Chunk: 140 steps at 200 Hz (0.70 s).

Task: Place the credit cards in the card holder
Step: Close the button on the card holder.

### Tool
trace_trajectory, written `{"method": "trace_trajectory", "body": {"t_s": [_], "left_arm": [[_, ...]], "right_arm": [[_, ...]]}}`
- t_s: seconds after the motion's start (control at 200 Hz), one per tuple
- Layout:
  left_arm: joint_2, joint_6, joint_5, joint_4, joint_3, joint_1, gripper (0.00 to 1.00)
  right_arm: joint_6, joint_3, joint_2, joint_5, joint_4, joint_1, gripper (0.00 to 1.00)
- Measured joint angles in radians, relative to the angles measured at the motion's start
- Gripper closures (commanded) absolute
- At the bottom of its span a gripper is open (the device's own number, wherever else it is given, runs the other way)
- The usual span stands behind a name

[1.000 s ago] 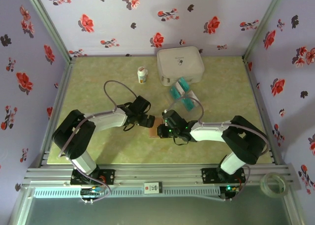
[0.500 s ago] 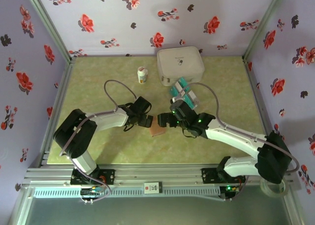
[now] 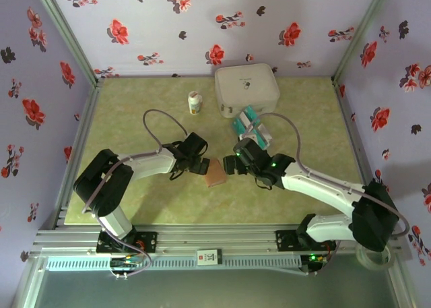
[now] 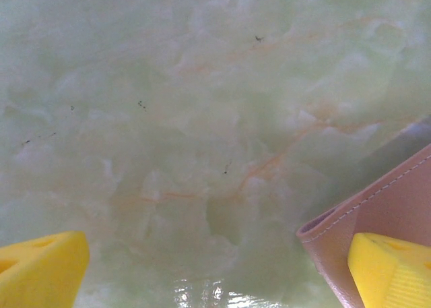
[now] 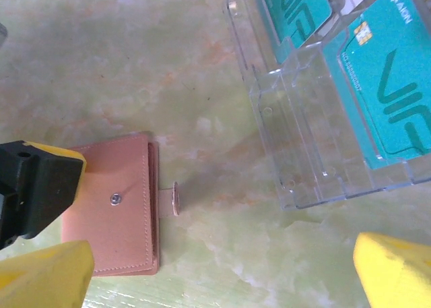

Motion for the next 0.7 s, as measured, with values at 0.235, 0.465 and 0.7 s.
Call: {"method": "trace_trajectory", "body": {"t_s": [0.235, 0.465, 0.7], "left_arm": [[0.001, 0.000, 0.000, 0.002, 0.000, 0.000, 0.00], [0.002, 0.000, -0.004, 0.005, -0.001, -0.003, 0.00], [0.002, 0.000, -0.008, 0.007, -0.002, -0.005, 0.00]], "right_arm": [[-0.011, 0.032, 0.089, -0.039, 0.000, -0.020, 0.19], [-0.005, 0.037, 0.164, -0.153, 0.035, -0.114, 0.46], [-0.006, 0.093, 0.266, -0.255, 0.053, -0.142, 0.54]]}}
